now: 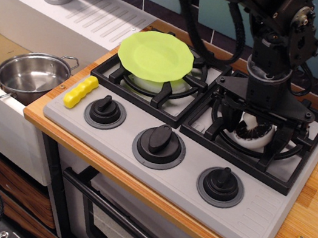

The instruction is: Put mushroom on plate and fry in pot or pan in sink

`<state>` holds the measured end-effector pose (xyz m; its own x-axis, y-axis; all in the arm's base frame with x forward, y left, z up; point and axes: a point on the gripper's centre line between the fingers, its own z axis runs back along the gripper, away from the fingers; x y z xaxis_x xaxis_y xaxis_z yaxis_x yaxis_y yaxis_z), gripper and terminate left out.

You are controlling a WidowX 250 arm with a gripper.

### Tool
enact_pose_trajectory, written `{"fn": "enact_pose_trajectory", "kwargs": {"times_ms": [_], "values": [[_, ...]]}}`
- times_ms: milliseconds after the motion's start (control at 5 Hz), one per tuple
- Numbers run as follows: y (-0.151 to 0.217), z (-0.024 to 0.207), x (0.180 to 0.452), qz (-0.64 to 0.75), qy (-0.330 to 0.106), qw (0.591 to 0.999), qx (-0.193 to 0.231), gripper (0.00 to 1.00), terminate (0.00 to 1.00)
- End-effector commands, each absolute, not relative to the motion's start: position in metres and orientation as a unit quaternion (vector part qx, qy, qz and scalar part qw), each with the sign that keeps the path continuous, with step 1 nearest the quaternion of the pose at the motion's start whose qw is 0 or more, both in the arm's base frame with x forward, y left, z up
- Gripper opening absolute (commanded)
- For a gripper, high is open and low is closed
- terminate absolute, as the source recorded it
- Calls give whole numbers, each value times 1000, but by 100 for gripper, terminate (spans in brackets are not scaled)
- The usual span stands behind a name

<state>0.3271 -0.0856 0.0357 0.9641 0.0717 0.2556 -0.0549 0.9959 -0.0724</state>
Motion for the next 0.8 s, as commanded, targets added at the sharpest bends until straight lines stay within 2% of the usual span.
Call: {"fn": "enact_pose_trajectory", "kwargs": {"times_ms": [0, 200, 600], "values": [[-89, 42, 333, 34, -132, 990, -31, 0, 0], [-89, 50, 332, 35, -125, 991, -26, 0, 0], [-78, 91, 322, 12, -101, 995, -12, 0, 0]]}}
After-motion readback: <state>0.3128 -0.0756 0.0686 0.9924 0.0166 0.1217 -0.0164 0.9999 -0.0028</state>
